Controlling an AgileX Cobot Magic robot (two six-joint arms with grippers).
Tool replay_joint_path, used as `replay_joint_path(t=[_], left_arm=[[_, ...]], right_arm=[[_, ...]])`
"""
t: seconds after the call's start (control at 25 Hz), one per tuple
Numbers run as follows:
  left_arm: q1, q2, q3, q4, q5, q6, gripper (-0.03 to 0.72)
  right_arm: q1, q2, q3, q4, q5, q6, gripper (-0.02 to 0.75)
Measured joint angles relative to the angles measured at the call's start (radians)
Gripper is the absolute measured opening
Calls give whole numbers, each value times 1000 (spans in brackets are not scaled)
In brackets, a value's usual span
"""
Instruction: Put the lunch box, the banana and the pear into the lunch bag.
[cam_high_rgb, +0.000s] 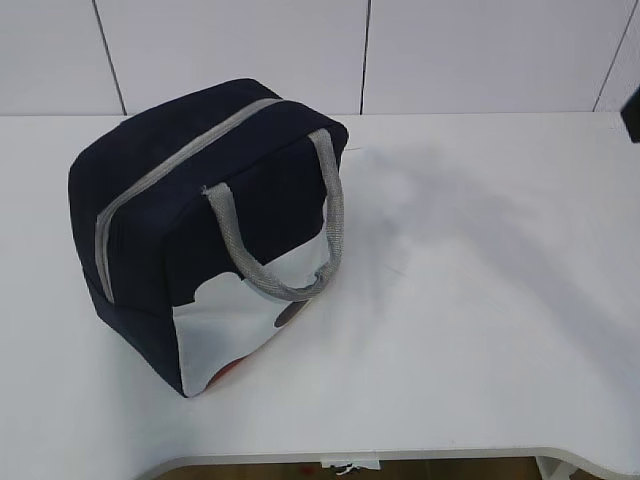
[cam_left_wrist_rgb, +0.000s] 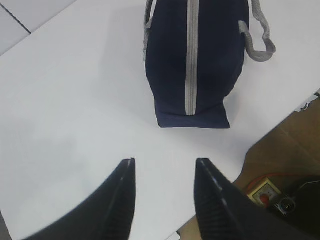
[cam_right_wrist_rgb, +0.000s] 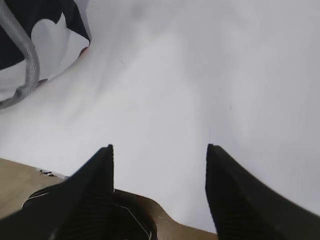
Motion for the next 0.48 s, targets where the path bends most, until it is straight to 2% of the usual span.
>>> replay_joint_path(t=[0.28, 0.48], left_arm=[[0, -251, 140, -24, 0, -1, 298], [0, -397, 225, -83, 4, -2, 298]], right_arm=[[0, -273, 222, 0, -51, -16, 455], [0, -488, 331, 0, -53, -16, 455]])
